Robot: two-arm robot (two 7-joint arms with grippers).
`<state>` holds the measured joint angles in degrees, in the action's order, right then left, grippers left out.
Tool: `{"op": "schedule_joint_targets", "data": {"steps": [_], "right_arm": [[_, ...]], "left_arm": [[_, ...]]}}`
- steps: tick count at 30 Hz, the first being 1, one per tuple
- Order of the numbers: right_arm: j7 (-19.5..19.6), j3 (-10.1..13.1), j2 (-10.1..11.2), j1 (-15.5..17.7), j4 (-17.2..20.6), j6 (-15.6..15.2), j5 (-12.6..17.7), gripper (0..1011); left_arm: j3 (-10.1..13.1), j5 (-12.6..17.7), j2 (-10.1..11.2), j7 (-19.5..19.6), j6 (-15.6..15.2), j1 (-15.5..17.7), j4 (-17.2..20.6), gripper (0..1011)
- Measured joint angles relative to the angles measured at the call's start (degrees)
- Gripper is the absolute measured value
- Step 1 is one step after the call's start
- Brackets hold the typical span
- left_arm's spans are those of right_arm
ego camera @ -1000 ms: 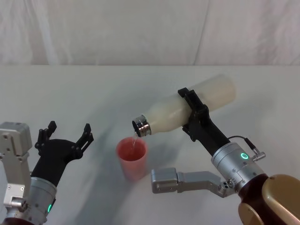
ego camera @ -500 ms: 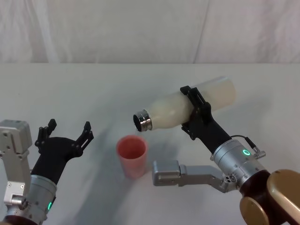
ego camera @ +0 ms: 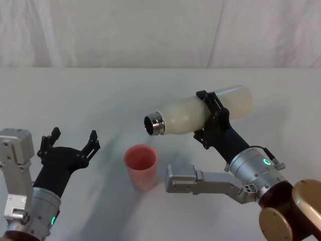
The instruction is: Grasp the thermos with one hand and pour water into the cup lid.
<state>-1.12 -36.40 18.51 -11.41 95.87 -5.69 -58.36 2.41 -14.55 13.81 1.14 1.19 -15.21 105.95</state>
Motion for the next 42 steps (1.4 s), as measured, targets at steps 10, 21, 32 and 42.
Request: {"op": "schedule_joint_targets", "data": {"steps": [10,21,32,42], "right_arm": [[-0.1,0.2,-0.1,0.2,0.1,0.1,0.1,957],[0.1,0.1,-0.1,0.3,0.1,0.1,-0.4,957],[0.4,0.0,-0.2,0.3,0.1,0.2,-0.5,957],[0.0,1.5,-1.1,1.1,0.9,0.5,2.7,957]], "left_arm": [[0.0,0.0,0.0,0.0,0.0,0.0,0.0,1001],[0.0,0.0,0.0,0.0,0.0,0.0,0.0,1001],[0.0,0.0,0.0,0.0,0.0,0.0,0.0,1001],[0.0,0.0,0.0,0.0,0.0,0.0,0.0,1001]]}}
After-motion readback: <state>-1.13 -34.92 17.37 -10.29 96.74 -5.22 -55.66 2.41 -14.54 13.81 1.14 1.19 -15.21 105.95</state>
